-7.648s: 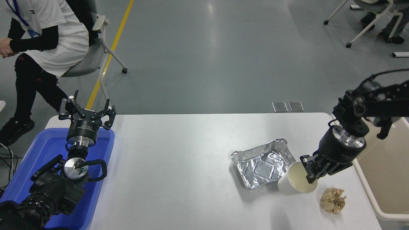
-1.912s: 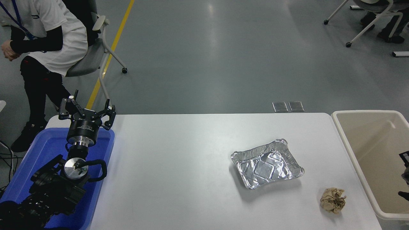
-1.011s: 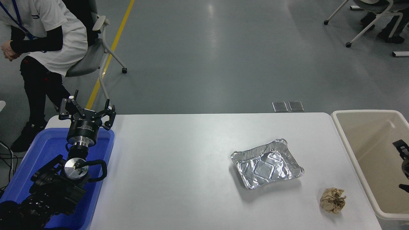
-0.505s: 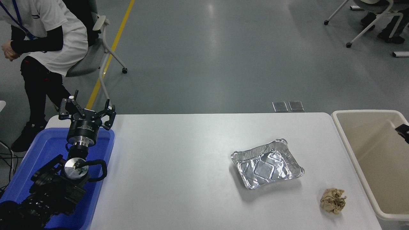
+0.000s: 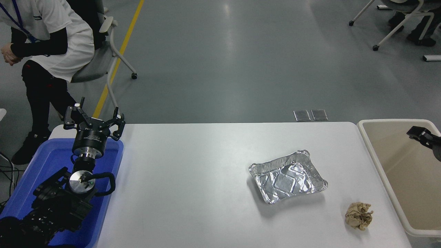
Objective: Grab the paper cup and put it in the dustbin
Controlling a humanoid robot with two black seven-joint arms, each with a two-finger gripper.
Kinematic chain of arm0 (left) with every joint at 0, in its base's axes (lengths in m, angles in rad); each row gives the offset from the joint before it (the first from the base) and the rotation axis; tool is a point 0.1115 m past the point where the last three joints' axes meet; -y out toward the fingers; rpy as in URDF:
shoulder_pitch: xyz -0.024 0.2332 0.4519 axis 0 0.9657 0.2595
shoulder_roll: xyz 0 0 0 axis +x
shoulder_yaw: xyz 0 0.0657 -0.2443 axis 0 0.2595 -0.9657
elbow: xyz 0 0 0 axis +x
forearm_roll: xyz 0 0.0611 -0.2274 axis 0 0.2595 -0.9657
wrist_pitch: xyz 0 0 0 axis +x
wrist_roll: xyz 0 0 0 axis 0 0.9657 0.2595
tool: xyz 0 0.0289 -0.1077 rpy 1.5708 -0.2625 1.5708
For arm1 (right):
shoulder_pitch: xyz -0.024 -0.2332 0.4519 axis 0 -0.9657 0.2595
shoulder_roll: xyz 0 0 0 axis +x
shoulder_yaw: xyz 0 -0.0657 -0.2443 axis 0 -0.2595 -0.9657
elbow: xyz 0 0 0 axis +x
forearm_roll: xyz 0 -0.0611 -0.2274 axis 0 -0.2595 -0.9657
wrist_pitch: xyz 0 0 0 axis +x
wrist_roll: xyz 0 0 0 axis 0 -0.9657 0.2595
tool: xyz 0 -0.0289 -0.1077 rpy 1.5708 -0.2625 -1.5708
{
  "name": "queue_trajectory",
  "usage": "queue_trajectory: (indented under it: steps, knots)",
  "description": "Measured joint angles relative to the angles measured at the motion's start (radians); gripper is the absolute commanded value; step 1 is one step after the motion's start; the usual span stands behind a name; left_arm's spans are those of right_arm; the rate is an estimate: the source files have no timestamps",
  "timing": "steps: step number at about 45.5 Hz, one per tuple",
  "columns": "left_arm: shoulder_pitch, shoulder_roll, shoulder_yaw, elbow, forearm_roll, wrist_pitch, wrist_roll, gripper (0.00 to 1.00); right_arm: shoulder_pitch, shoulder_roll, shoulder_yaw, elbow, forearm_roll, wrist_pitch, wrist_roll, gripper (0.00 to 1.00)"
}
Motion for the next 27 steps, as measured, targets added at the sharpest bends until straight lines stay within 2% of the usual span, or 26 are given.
queue_trajectory:
  steps: [8, 19, 27]
  knots:
    - [0.0, 0.0, 0.0, 0.0, 0.0, 0.0, 0.0, 0.99, 0.105, 0.027, -0.071, 0.034, 0.0, 0.13, -0.001, 1.0]
    - [0.0, 0.0, 0.0, 0.0, 0.0, 0.0, 0.0, 0.99, 0.278, 0.084, -0.176, 0.054, -0.008, 0.444, -0.002, 1.0]
    - [0.0, 0.0, 0.0, 0.0, 0.0, 0.0, 0.0, 0.99, 0.373, 0.135, -0.242, 0.058, -0.015, 0.602, -0.002, 1.0]
